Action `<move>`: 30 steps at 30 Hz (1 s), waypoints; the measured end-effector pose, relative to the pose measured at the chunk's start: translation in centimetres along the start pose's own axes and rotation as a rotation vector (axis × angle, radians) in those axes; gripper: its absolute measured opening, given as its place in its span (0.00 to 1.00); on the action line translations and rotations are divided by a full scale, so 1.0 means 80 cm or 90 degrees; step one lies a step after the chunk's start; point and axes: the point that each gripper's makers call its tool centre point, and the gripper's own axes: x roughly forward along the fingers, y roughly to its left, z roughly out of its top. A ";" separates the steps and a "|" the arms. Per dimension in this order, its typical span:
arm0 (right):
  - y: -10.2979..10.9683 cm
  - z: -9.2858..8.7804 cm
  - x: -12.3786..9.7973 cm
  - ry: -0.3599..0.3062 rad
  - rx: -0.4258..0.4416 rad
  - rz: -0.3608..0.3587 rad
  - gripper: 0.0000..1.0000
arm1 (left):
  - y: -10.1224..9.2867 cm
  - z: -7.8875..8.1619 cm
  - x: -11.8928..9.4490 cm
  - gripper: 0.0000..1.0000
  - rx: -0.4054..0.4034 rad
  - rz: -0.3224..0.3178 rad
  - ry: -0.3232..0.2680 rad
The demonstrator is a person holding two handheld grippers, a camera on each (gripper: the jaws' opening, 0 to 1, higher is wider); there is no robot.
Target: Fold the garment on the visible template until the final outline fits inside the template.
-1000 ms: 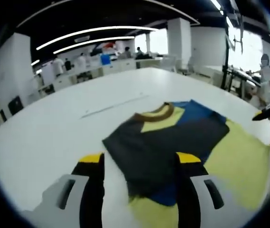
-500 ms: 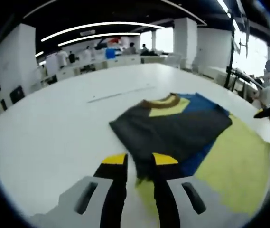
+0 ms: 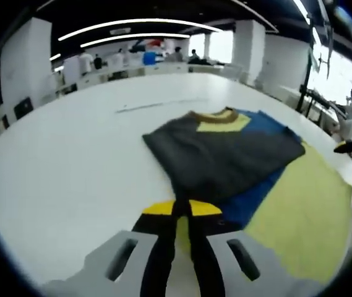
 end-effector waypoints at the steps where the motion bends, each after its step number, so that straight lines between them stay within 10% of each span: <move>1: 0.000 0.000 0.000 -0.001 0.001 0.000 0.93 | -0.001 -0.001 -0.001 0.03 0.003 0.002 0.000; 11: 0.001 0.001 0.002 0.002 0.001 0.003 0.92 | 0.001 -0.003 -0.002 0.03 -0.050 0.030 0.010; 30: 0.009 -0.013 -0.002 0.014 0.011 0.012 0.90 | 0.024 -0.005 -0.004 0.01 0.046 0.087 0.032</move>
